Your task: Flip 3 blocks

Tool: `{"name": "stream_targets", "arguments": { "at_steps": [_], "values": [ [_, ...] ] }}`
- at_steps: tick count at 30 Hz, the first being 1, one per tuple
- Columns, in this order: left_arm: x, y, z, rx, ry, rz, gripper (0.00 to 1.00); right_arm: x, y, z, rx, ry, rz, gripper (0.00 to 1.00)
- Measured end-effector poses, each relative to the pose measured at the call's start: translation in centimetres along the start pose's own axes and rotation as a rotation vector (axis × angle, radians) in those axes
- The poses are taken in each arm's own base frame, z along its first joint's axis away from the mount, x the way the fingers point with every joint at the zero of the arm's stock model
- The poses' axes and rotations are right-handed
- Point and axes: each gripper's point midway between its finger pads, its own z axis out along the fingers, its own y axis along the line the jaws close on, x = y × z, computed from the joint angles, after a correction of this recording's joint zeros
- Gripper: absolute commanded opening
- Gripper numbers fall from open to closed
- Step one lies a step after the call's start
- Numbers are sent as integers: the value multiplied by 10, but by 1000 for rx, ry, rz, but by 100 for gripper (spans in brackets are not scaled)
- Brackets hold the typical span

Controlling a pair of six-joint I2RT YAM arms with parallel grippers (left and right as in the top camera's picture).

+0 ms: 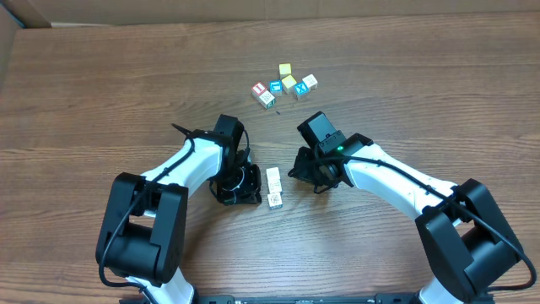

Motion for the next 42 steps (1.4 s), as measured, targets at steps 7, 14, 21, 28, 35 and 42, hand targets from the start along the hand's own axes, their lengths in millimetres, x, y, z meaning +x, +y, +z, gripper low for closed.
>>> {"name": "stream_targets", "arguments": {
  "at_steps": [7,14,21,28,35,42],
  "values": [
    [2,-9,1,40,10,12,4,0,0,0,0,0,0,4],
    [0,-13,1,63,3,15,4,0,0,0,0,0,-2,4],
    [-2,-15,1,71,-3,1,4,0,0,0,0,0,-3,4],
    [-3,-15,1,72,-6,1,4,0,0,0,0,1,-3,4],
    [-5,-17,1,80,-12,-9,4,0,0,0,1,0,-3,4],
    [-5,-17,1,83,-11,-15,4,1,-1,0,5,5,-1,4]
  ]
}}
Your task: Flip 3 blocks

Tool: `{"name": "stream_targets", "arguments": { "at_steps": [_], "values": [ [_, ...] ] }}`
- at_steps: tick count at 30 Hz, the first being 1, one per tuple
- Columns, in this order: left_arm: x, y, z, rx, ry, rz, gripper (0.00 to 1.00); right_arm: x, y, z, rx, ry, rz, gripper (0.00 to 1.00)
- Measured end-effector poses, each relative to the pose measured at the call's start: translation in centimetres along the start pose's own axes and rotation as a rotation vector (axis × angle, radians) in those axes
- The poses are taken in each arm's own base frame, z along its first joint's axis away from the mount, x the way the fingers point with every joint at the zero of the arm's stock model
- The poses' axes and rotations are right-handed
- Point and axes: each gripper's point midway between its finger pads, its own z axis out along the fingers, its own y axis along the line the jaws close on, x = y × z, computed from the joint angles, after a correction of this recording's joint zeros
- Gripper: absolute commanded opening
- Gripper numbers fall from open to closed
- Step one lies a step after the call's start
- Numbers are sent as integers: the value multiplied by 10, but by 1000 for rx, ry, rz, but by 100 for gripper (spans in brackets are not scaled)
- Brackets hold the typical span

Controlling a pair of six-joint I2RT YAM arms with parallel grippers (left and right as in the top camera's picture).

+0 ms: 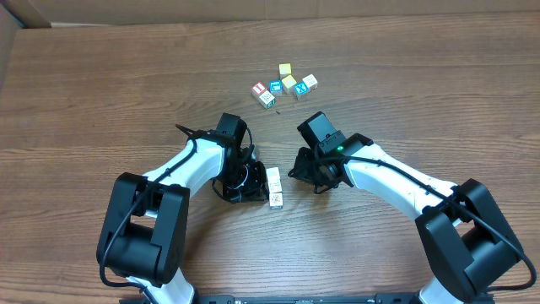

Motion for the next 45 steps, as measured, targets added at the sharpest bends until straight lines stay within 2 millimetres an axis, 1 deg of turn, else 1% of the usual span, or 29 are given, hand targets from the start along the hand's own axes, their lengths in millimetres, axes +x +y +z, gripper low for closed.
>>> {"name": "stream_targets", "arguments": {
  "at_steps": [2,5,12,15,17,19,22,45],
  "values": [
    [0,0,0,-1,1,-1,4,2,-2,0,7,9,2,4],
    [4,2,0,-9,17,-11,4,12,-7,0,25,52,11,4],
    [19,9,0,-39,70,-41,4,46,-15,-4,55,195,42,4],
    [24,9,1,-51,88,-39,4,54,-6,-2,39,205,32,4],
    [26,7,2,-54,91,-31,4,57,2,0,18,201,18,4],
    [26,6,3,-54,91,-24,4,60,6,1,10,201,14,4],
    [26,5,4,-53,88,-19,4,63,6,2,13,203,20,4],
    [17,1,4,-38,53,-59,4,62,5,3,16,200,28,4]
  ]
}}
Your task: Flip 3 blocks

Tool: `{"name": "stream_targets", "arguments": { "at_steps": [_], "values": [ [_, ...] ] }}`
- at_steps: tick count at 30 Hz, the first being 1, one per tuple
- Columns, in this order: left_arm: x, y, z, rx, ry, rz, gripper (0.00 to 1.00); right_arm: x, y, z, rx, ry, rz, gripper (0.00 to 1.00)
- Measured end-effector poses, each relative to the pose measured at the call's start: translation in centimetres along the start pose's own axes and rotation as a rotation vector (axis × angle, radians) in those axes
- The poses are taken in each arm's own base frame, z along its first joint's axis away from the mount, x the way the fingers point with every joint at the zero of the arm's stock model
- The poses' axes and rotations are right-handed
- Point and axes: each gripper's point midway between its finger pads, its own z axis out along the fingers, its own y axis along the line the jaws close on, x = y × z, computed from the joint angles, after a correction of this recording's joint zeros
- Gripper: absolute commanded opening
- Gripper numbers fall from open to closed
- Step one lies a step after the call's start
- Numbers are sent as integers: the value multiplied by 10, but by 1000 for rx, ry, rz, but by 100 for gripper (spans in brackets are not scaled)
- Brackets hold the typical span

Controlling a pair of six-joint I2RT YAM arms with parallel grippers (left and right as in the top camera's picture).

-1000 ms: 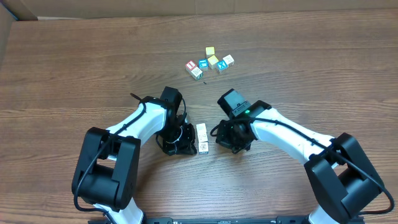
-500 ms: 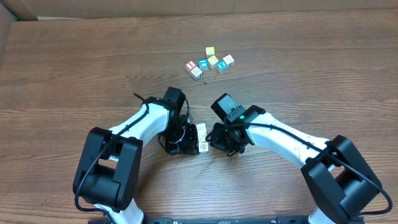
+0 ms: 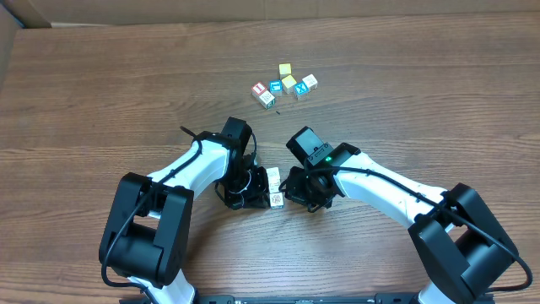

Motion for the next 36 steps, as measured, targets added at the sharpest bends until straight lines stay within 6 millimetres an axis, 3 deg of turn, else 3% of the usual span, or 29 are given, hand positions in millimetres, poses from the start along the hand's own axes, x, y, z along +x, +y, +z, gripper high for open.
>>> {"name": "stream_targets", "arguments": {
  "at_steps": [12,16,20,23,28,33,36],
  "values": [
    [0,0,0,0,-2,-6,4,15,-9,2,35,54,10,4],
    [-1,0,-3,0,-12,-5,4,30,-6,9,38,76,-22,4],
    [-8,0,-18,7,-71,-2,4,50,4,16,36,94,-61,4],
    [-20,-1,-38,32,-154,0,4,64,11,20,42,95,-66,4],
    [-63,-14,-68,109,-365,54,4,74,21,25,34,75,-18,4],
    [-87,-29,-77,147,-474,116,4,68,19,25,47,41,91,4],
    [-96,-34,-70,152,-490,140,4,64,18,25,55,19,126,4]
  ]
}}
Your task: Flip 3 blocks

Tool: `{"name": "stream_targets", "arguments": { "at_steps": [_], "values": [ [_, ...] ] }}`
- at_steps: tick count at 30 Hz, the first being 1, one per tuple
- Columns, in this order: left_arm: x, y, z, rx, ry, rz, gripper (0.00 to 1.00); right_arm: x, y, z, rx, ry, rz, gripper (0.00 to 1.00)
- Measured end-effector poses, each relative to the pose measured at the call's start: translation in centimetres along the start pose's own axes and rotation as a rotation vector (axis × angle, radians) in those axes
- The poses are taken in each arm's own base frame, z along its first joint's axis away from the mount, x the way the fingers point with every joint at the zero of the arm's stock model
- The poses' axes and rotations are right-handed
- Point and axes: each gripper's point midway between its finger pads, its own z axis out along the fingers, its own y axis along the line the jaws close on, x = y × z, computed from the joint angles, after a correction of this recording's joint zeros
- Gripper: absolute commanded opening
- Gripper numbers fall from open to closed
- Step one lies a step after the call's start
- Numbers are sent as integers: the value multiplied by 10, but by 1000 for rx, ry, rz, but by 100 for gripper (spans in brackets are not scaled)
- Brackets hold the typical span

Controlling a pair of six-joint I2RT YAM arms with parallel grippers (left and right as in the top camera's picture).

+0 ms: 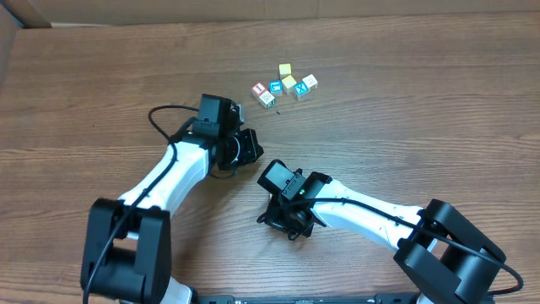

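Observation:
Several small coloured letter blocks sit in a cluster at the far middle of the table: a red one [259, 88], a blue one [275, 87] and a yellow one [285, 69] among them. My left gripper [250, 149] hovers below and left of that cluster, its fingers pointing right; they are too dark to read. My right gripper [283, 223] points down at the table's near middle, fingertips hidden under its own wrist. No block shows at either gripper.
The wooden table [422, 127] spreads around both arms. A cardboard edge [25, 13] shows at the far left corner. The right arm's forearm [363, 215] stretches across the near right.
The left gripper moved away from the near middle toward the far cluster. The right gripper moved nearer and left. The two white blocks that lay between the grippers no longer show.
Two white blocks lay in a short column between my grippers, left gripper beside them, right gripper apart. The left gripper then reached the blocks, and the right gripper came to their other side. Now the grippers have parted and those blocks are out of sight.

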Motion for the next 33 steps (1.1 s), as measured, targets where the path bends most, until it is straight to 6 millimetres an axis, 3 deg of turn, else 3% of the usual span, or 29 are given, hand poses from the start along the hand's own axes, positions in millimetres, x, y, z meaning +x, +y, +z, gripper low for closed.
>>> {"name": "stream_targets", "arguments": {
  "at_steps": [10,33],
  "values": [
    [5,3,33,7,36,32,4,-12,-1,0,10,-66,58,4],
    [14,7,33,-5,74,62,4,-29,10,-3,-34,-162,76,4]
  ]
}}
